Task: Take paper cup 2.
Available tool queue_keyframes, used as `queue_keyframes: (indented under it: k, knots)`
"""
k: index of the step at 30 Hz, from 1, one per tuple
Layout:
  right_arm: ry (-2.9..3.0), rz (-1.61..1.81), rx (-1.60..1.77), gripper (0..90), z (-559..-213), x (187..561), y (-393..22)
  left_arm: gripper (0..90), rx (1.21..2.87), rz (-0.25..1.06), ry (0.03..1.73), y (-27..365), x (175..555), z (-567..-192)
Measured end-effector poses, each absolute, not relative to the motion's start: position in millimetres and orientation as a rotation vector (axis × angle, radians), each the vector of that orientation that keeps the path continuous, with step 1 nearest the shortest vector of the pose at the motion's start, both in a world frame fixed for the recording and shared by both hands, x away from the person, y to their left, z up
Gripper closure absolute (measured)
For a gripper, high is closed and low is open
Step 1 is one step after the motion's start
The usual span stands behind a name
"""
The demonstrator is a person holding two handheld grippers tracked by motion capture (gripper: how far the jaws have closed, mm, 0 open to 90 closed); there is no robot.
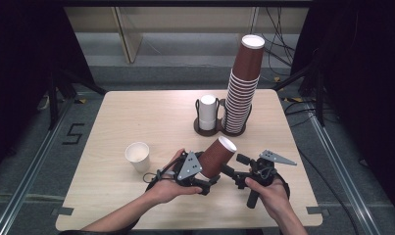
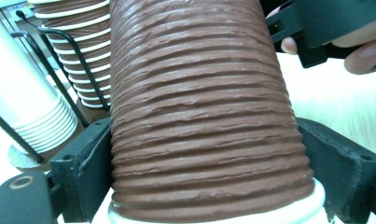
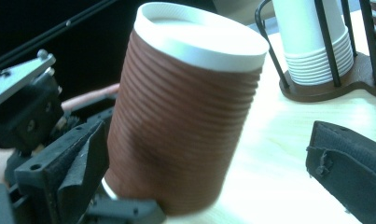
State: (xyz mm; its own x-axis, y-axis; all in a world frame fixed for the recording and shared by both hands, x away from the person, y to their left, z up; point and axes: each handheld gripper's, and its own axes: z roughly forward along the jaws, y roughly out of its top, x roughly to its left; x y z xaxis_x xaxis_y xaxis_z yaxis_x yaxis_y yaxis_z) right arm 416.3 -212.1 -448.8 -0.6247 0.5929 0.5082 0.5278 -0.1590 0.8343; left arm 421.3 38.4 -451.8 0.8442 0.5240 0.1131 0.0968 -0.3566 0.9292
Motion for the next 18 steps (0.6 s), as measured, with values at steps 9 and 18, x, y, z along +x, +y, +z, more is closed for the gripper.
queue_keyframes:
  k: [9,18]
  knots:
    - [2.117,1.893,1.215,1.6,-453.6,411.7,-220.9,11.2,1.938,0.484,0.448,50.4,421.1,-452.5]
    - [2.242,1.684,1.024,1.5,-456.1,416.7,-227.9,11.1,1.969,0.489,0.434,59.7,420.0,-450.0]
